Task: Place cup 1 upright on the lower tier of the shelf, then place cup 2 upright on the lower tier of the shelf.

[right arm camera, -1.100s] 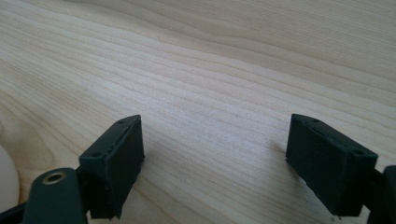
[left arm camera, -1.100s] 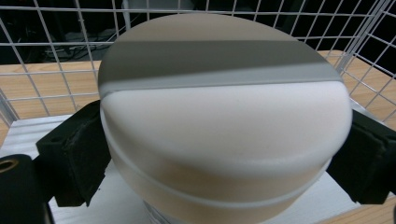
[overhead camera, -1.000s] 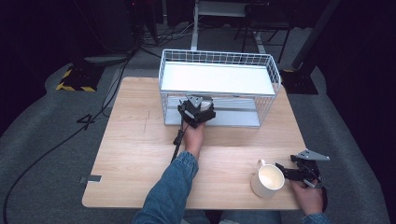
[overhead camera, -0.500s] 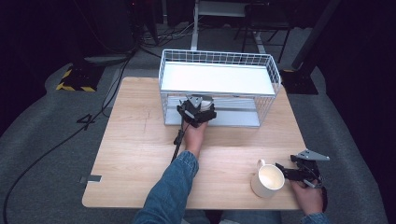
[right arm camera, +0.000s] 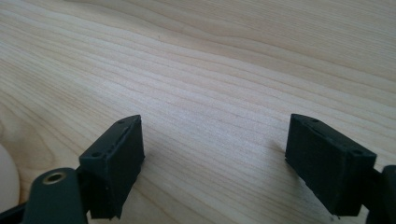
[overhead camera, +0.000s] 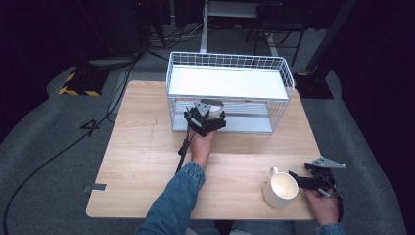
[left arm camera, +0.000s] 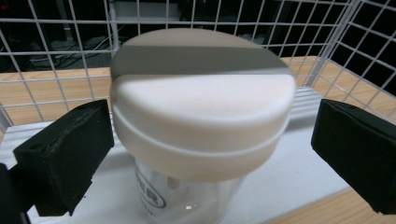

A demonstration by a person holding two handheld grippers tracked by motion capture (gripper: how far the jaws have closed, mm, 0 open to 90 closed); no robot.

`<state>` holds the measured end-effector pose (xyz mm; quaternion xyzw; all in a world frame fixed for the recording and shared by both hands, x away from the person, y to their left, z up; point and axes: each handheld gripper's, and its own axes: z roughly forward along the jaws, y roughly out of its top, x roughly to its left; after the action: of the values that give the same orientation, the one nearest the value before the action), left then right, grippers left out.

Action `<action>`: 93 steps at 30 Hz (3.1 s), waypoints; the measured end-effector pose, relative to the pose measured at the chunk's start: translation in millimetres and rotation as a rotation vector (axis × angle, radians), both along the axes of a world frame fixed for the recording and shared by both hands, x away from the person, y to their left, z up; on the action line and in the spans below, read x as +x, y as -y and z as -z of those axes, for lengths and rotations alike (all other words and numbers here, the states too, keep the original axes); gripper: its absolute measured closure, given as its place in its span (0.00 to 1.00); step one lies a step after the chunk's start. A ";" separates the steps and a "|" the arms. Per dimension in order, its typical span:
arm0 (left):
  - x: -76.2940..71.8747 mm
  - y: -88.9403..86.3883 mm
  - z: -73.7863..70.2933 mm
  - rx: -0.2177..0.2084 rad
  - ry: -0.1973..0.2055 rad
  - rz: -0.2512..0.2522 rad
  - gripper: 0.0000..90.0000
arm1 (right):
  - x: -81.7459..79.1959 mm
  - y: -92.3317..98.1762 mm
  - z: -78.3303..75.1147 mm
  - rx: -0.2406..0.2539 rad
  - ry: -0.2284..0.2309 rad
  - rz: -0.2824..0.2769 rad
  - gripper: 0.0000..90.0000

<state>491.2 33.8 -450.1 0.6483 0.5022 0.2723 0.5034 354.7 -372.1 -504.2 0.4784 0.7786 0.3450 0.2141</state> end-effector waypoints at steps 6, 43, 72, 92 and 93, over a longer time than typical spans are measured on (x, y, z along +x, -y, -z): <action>-13.8 -6.9 -8.0 -0.003 0.003 0.036 0.00 | 0.0 0.0 0.0 0.000 0.000 0.001 0.22; -128.2 -90.9 -26.9 0.110 -0.081 0.202 0.00 | 2.7 0.8 -0.1 -0.005 -0.006 -0.001 0.17; -164.8 -183.9 29.9 0.213 -0.303 0.169 0.00 | -7.2 8.0 -14.2 0.057 0.020 -0.034 0.17; -157.0 -192.0 55.8 0.306 -0.394 0.149 0.02 | -16.7 17.0 -31.1 0.072 0.032 -0.011 0.18; -156.9 -191.9 55.8 0.307 -0.394 0.149 0.01 | -17.1 18.0 -31.5 0.071 0.034 -0.014 0.18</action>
<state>334.3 225.7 -505.9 0.7928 0.4943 0.1756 0.3103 337.6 -390.1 -472.7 0.4743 0.7656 0.3818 0.2076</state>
